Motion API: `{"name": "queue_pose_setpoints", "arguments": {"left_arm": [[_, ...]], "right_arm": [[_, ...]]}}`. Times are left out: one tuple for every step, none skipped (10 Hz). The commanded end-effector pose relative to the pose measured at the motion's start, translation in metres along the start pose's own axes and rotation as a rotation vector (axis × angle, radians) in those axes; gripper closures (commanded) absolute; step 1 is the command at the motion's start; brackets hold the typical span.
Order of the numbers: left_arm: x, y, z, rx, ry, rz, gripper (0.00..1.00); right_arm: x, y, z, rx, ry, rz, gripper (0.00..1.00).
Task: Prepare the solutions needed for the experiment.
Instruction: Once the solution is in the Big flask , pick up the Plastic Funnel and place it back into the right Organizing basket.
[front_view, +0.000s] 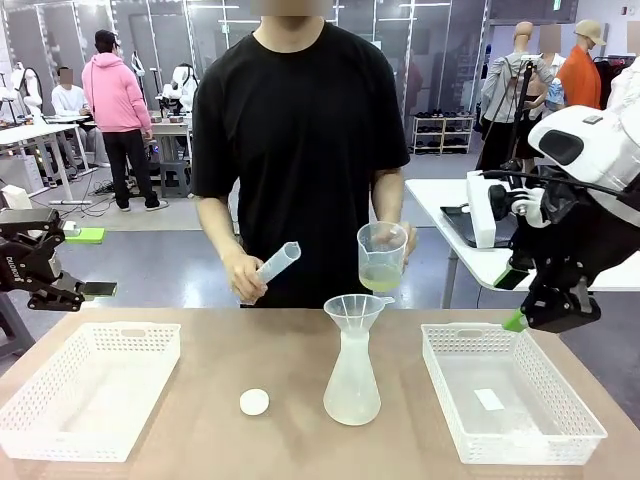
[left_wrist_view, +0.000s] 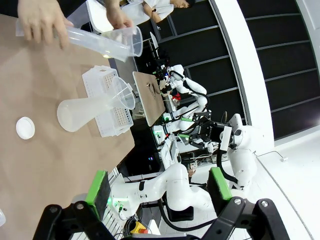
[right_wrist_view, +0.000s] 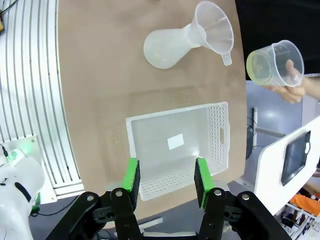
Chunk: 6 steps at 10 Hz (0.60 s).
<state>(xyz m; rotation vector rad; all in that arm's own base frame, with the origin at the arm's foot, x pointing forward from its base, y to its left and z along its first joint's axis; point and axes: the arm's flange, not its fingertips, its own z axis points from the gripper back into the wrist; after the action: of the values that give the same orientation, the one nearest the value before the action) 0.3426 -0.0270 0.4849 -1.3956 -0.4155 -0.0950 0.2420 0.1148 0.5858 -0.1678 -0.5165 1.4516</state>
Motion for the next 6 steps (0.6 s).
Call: {"name": "queue_pose_setpoints", "arguments": {"left_arm": [[0.002, -0.003, -0.002, -0.026, -0.011, 0.008, 0.0], [0.002, -0.003, -0.002, -0.026, -0.011, 0.008, 0.0], [0.002, -0.003, -0.002, -0.026, -0.011, 0.008, 0.0], [0.002, -0.003, -0.002, -0.026, -0.011, 0.008, 0.0], [0.002, -0.003, -0.002, -0.026, -0.011, 0.008, 0.0], [0.002, -0.003, -0.002, -0.026, -0.011, 0.008, 0.0]], "right_arm": [[-0.002, -0.001, -0.003, 0.035, -0.035, -0.018, 0.44], [-0.002, -0.001, -0.003, 0.035, -0.035, -0.018, 0.44], [-0.002, -0.001, -0.003, 0.035, -0.035, -0.018, 0.44], [-0.002, -0.001, -0.001, 0.019, -0.024, 0.003, 0.44], [-0.024, -0.01, -0.013, 0.063, -0.142, -0.175, 0.44], [-0.044, -0.014, -0.023, 0.097, -0.242, -0.337, 0.44]]}}
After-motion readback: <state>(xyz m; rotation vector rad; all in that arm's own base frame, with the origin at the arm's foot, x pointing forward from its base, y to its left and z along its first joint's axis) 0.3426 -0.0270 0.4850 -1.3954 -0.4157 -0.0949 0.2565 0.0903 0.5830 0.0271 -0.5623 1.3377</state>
